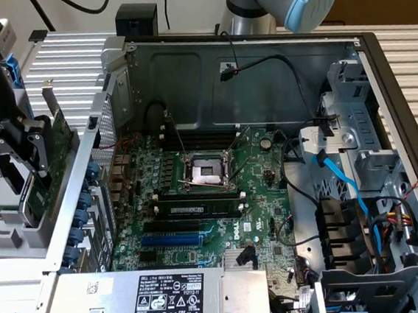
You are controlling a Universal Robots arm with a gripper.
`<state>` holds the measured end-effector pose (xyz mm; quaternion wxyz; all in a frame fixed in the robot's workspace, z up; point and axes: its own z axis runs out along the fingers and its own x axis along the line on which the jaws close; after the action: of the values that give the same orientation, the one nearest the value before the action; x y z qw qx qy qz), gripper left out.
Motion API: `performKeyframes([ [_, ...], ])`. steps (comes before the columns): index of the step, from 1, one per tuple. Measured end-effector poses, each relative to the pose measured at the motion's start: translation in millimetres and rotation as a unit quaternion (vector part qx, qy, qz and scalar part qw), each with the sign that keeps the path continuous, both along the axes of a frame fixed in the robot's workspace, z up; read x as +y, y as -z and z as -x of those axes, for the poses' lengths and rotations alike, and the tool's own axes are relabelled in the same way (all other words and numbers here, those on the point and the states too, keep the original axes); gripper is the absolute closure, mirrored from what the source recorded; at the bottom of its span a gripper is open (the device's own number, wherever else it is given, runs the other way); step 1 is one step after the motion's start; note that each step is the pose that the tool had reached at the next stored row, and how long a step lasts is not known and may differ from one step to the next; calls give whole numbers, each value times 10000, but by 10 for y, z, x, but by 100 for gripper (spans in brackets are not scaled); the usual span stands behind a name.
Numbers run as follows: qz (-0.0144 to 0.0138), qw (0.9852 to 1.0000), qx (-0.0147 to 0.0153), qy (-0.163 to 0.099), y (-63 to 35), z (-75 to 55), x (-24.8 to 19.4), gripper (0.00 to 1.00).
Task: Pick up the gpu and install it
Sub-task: 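Pick up the gpu and move the gpu toward the slot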
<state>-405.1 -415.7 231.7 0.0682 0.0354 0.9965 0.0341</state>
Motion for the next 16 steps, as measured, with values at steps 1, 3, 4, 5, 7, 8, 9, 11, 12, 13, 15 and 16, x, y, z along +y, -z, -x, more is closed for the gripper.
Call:
performKeyframes([
  [1,0,10000,0,0,0,0,0,47],
  [3,-1,10000,-1,1,1,-2,1,47],
  [4,-1,10000,-1,1,1,-9,1,47],
  [5,-1,10000,0,0,1,-20,1,47],
  [7,-6,10000,4,0,0,-34,0,47],
  [8,-9,10000,8,0,0,-37,0,47],
  [9,-13,10000,13,1,0,-38,0,47],
  [11,-23,10000,34,0,-8,-47,0,47],
  [12,-26,10000,47,1,-10,-47,0,47],
  [13,-30,10000,56,1,-10,-47,0,47],
  [15,-39,10000,63,0,-10,-48,0,47],
  [16,-43,10000,63,0,-10,-48,0,47],
])
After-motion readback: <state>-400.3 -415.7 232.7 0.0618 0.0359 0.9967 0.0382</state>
